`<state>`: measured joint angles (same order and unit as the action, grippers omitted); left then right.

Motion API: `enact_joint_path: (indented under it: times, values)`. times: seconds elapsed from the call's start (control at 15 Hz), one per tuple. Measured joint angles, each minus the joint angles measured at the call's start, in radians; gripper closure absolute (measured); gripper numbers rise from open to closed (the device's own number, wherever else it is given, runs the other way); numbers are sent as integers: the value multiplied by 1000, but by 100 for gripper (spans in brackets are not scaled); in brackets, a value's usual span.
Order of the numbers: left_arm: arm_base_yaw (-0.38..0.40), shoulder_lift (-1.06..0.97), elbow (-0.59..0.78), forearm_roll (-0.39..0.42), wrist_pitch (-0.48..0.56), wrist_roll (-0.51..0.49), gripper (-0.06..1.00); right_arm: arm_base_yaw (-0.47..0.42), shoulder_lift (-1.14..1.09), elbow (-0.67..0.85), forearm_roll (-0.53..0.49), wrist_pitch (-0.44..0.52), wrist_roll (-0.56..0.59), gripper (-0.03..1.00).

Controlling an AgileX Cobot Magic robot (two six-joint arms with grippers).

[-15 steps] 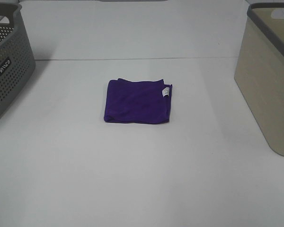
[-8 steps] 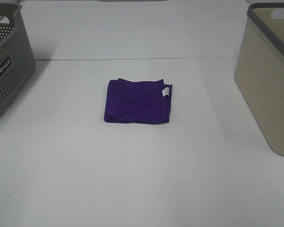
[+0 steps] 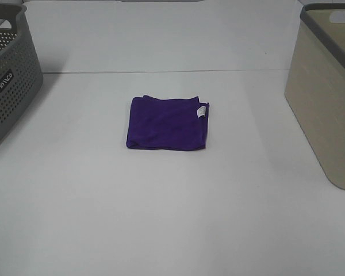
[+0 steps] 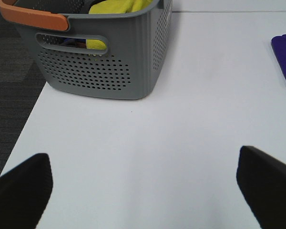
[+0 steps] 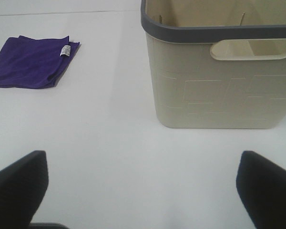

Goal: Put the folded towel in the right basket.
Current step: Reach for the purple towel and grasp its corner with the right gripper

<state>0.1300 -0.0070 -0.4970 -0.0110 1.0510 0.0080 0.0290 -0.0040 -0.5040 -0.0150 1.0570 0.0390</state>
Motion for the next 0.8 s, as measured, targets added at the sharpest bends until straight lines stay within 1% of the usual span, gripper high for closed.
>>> enact_joint_path:
  times: [0.27, 0.8]
  values:
    - [0, 0, 0, 0, 0, 0, -5, 0, 0, 0, -26, 0, -27, -1]
    - [0, 0, 0, 0, 0, 0, -5, 0, 0, 0, -31, 0, -27, -1]
